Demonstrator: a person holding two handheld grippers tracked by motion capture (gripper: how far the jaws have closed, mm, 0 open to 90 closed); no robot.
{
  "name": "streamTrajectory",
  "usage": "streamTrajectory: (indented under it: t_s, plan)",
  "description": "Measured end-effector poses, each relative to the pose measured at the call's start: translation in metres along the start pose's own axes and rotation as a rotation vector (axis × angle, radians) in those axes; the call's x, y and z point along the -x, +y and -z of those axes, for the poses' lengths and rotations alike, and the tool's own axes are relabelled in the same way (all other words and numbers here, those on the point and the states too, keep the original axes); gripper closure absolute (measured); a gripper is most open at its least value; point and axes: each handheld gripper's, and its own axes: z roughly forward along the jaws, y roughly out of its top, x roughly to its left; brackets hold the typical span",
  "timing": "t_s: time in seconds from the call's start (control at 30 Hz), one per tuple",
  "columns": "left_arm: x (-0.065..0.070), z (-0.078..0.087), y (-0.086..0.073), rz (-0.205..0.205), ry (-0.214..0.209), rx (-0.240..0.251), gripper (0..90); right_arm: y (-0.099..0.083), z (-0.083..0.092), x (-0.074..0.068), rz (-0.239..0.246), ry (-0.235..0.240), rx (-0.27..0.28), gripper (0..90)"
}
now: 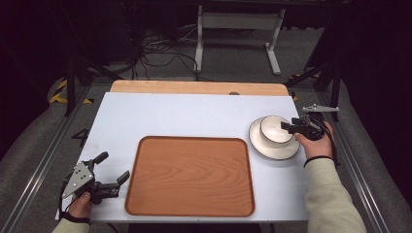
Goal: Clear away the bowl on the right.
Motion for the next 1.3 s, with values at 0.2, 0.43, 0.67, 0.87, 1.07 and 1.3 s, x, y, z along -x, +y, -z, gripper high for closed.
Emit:
streamTrajectory:
  t_s: [0.2,0.43,0.67,0.87,1.07,1.3]
  plan:
    - [0.0,0.0,0.0,0.0,0.0,0.0,0.3,-0.002,-0.006,0.0,-0.024,-0.025,-0.057,51.3]
    - [0.0,0.0,0.0,0.0,0.001,-0.001,0.3,-0.007,-0.014,0.003,-0.067,-0.037,-0.135,59.4]
    - [0.0,0.0,0.0,-0.001,0.0,0.002,0.3,-0.008,-0.018,0.001,-0.087,-0.033,-0.173,66.9]
    - [0.001,0.0,0.0,-0.002,-0.001,0.002,0.3,-0.009,-0.017,-0.001,-0.141,-0.069,-0.193,78.5]
    - [0.001,0.0,0.0,-0.004,-0.001,0.003,0.3,-0.008,-0.015,-0.005,-0.151,-0.089,-0.182,82.9]
    - [0.0,0.0,0.0,-0.004,-0.002,0.004,0.3,-0.006,-0.011,-0.008,-0.181,-0.103,-0.167,83.0]
